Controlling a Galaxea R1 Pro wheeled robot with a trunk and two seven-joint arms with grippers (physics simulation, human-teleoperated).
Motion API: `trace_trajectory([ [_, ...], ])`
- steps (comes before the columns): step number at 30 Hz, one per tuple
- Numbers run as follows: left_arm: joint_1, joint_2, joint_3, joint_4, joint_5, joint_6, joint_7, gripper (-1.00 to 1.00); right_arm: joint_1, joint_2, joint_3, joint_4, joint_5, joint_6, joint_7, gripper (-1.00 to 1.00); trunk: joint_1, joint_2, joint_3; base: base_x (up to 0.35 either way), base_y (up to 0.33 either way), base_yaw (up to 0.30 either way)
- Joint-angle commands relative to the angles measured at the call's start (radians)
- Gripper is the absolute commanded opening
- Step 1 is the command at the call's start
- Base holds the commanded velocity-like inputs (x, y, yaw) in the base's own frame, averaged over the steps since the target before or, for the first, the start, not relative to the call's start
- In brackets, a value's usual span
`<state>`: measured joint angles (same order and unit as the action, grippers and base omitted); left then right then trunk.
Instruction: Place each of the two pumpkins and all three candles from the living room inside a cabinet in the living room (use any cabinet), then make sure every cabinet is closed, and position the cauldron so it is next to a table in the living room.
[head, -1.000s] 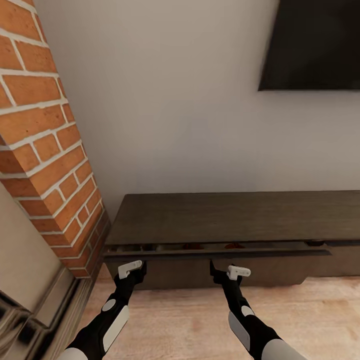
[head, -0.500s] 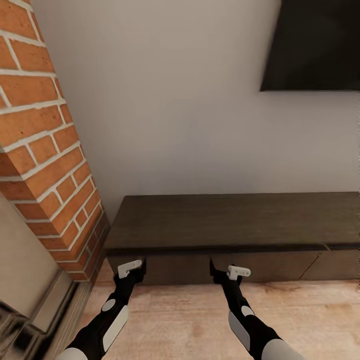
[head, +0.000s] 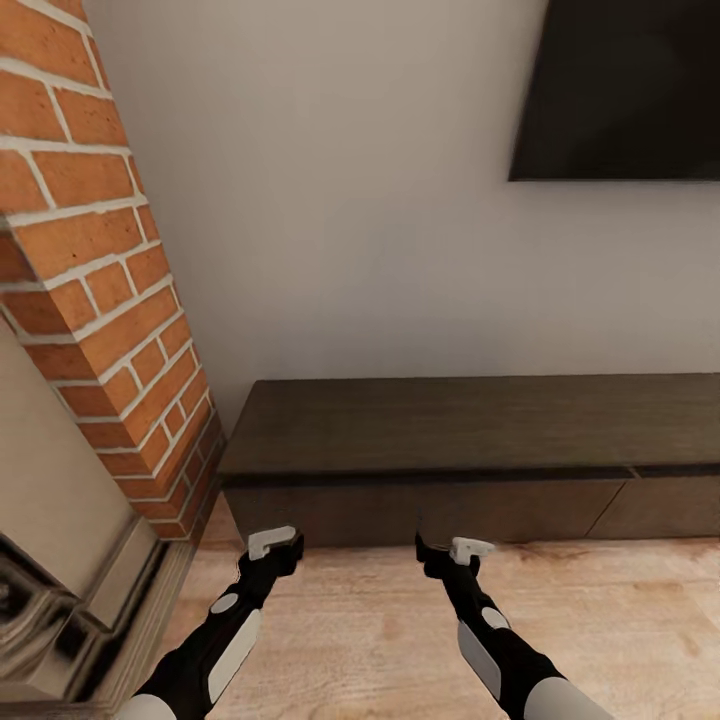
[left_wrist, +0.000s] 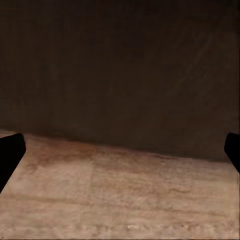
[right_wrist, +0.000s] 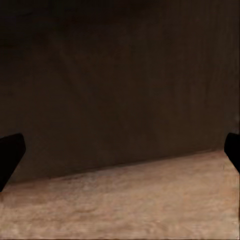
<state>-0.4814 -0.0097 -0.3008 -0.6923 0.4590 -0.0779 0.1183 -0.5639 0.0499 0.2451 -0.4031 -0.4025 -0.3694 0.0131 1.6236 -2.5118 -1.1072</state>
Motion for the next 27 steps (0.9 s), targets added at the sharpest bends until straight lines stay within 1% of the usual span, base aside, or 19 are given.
trace_trajectory([
  [1, -0.002, 0.0, -0.016, -0.016, 0.009, 0.069, 0.008, 1.0, -0.001, 0.0, 0.004, -0.002, -0.012, 0.08, 0.002, 1.0, 0.0, 0.0, -0.001, -0.005, 0.0, 0.0],
  [2, -0.002, 0.001, -0.023, -0.043, 0.009, 0.15, 0.008, 1.0, -0.001, 0.0, 0.001, -0.005, -0.014, 0.169, 0.001, 1.0, 0.0, 0.0, -0.001, -0.003, 0.0, 0.0],
  [3, -0.003, 0.002, -0.025, -0.087, 0.01, 0.24, 0.009, 1.0, -0.001, 0.001, -0.002, -0.008, -0.015, 0.253, 0.0, 1.0, 0.0, 0.0, -0.001, -0.002, 0.0, 0.0],
  [5, -0.003, 0.005, -0.023, -0.146, 0.014, 0.339, 0.009, 1.0, -0.002, 0.001, -0.004, -0.015, -0.017, 0.329, 0.0, 1.0, 0.0, 0.0, -0.001, -0.001, 0.0, 0.0],
  [6, -0.003, 0.01, -0.013, -0.251, 0.02, 0.521, 0.009, 1.0, -0.002, 0.001, -0.005, -0.045, -0.019, 0.429, -0.002, 1.0, 0.0, 0.0, -0.001, 0.0, 0.0, 0.0],
  [7, -0.003, 0.011, -0.008, -0.283, 0.021, 0.582, 0.008, 1.0, -0.002, 0.001, -0.006, -0.057, -0.021, 0.457, -0.003, 1.0, 0.0, 0.0, -0.001, 0.0, 0.0, 0.0],
  [9, -0.003, 0.014, 0.029, -0.391, 0.026, 0.8, 0.006, 1.0, -0.002, 0.001, -0.008, -0.098, -0.039, 0.556, -0.005, 1.0, 0.0, 0.0, -0.001, 0.0, 0.0, 0.0],
  [10, -0.003, 0.014, 0.059, -0.433, 0.029, 0.887, 0.005, 1.0, -0.002, 0.001, -0.008, -0.111, -0.057, 0.599, -0.005, 1.0, 0.0, 0.0, -0.001, 0.0, 0.0, 0.0],
  [11, -0.003, 0.014, 0.094, -0.469, 0.029, 0.949, 0.005, 1.0, -0.002, 0.0, -0.007, -0.119, -0.078, 0.632, -0.005, 1.0, 0.0, 0.0, -0.001, 0.0, 0.0, 0.0],
  [12, -0.003, 0.014, 0.13, -0.495, 0.03, 0.99, 0.005, 1.0, -0.002, -0.001, -0.007, -0.124, -0.097, 0.656, -0.004, 1.0, 0.0, 0.0, -0.001, 0.0, 0.0, 0.0],
  [13, -0.003, 0.014, 0.176, -0.518, 0.032, 1.025, 0.006, 1.0, -0.002, -0.002, -0.007, -0.129, -0.117, 0.678, -0.004, 1.0, 0.0, 0.0, -0.001, 0.0, 0.0, 0.0],
  [14, -0.003, 0.013, 0.196, -0.526, 0.032, 1.04, 0.006, 1.0, -0.002, -0.003, -0.007, -0.131, -0.125, 0.687, -0.003, 1.0, -0.001, 0.0, 0.003, 0.0, 0.0, 0.0],
  [15, -0.003, 0.013, 0.207, -0.532, 0.033, 1.05, 0.006, 1.0, -0.003, -0.004, -0.007, -0.132, -0.13, 0.693, -0.001, 1.0, -0.001, 0.0, 0.007, 0.0, 0.0, 0.0],
  [17, -0.003, 0.013, 0.218, -0.535, 0.036, 1.061, 0.006, 1.0, -0.002, -0.006, -0.007, -0.134, -0.135, 0.7, 0.0, 1.0, -0.002, 0.001, 0.015, 0.0, 0.0, 0.0],
  [21, -0.003, 0.014, 0.227, -0.532, 0.037, 1.069, 0.007, 1.0, -0.002, -0.007, -0.007, -0.139, -0.138, 0.704, 0.001, 1.0, -0.004, 0.002, 0.03, 0.0, 0.0, 0.0],
  [22, 0.0, 0.019, 0.232, -0.527, 0.043, 1.069, 0.001, 1.0, -0.005, -0.013, -0.002, -0.133, -0.135, 0.71, -0.002, 1.0, -0.004, 0.002, 0.03, 0.0, 0.0, 0.0],
  [23, 0.001, 0.025, 0.238, -0.526, 0.048, 1.069, -0.005, 1.0, -0.005, -0.011, 0.004, -0.128, -0.129, 0.716, -0.002, 1.0, -0.004, 0.002, 0.03, 0.0, 0.0, 0.0],
  [27, 0.001, 0.028, 0.254, -0.526, 0.054, 1.069, -0.014, 1.0, -0.005, -0.007, 0.027, -0.105, -0.124, 0.738, -0.002, 1.0, -0.004, 0.002, 0.03, 0.0, 0.0, 0.0],
])
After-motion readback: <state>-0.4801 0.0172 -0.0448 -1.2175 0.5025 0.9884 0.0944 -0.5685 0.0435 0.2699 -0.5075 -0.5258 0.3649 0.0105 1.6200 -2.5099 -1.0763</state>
